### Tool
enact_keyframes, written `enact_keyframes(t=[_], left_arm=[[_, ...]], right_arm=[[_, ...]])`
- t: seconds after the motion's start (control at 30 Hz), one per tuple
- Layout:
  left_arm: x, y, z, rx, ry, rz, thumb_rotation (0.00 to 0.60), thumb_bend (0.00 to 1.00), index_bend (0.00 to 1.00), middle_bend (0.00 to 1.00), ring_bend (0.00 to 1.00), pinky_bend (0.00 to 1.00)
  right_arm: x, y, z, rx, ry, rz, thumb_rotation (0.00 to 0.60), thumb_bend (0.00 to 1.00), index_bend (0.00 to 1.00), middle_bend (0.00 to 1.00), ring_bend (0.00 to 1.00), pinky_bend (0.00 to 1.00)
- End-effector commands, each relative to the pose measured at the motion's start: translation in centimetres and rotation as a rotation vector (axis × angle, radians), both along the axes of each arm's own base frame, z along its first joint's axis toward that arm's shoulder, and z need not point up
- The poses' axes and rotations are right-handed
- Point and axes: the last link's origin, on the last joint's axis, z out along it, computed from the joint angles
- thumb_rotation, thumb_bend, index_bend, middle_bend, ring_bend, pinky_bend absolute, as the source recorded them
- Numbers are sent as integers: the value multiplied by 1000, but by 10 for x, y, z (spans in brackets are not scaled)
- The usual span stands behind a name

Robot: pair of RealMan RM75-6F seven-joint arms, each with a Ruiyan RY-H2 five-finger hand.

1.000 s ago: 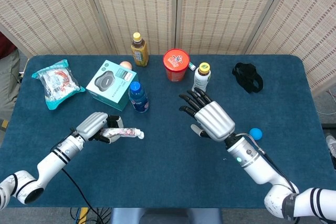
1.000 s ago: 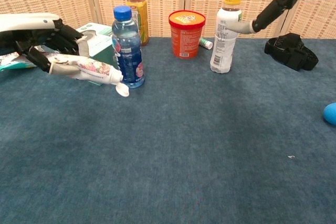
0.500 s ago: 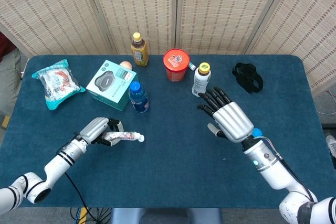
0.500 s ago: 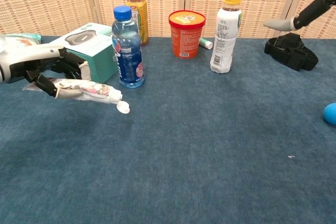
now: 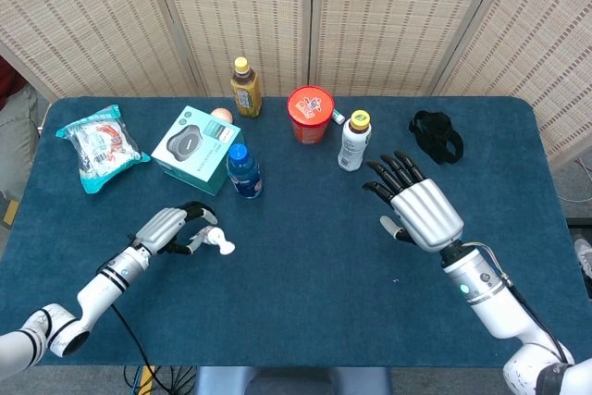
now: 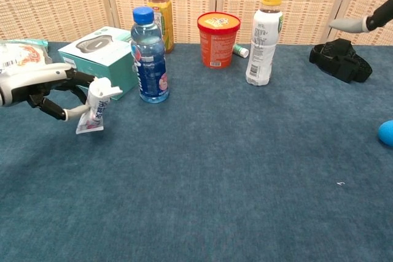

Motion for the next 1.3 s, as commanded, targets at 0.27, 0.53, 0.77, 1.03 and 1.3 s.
enact_keyframes(t=[0.27,0.53,0.77,1.03,1.3], left_arm=[[11,-2,26,58,59,-70,600,438,61,105,43,184],[12,-3,65,172,103,-35,600,437,76,105,42,183],[-7,-29,100,275,140,63,600,437,94,113,51,184],[-39,-67,123,413,257,126,600,435,118,125,58,184],[-61,-107,133,485,332,215,600,435,128,128,58,184]], right_arm=[[-1,0,4,-15,-8,4,600,260,299,115,0,8],[-22,8,22,-64,6,-51,600,260,299,116,0,8],[-66,23,43,-107,49,-186,600,261,299,115,0,8],[-115,50,60,-177,81,-348,600,266,237,115,0,7],[-157,88,65,-256,35,-507,600,257,199,115,0,8]])
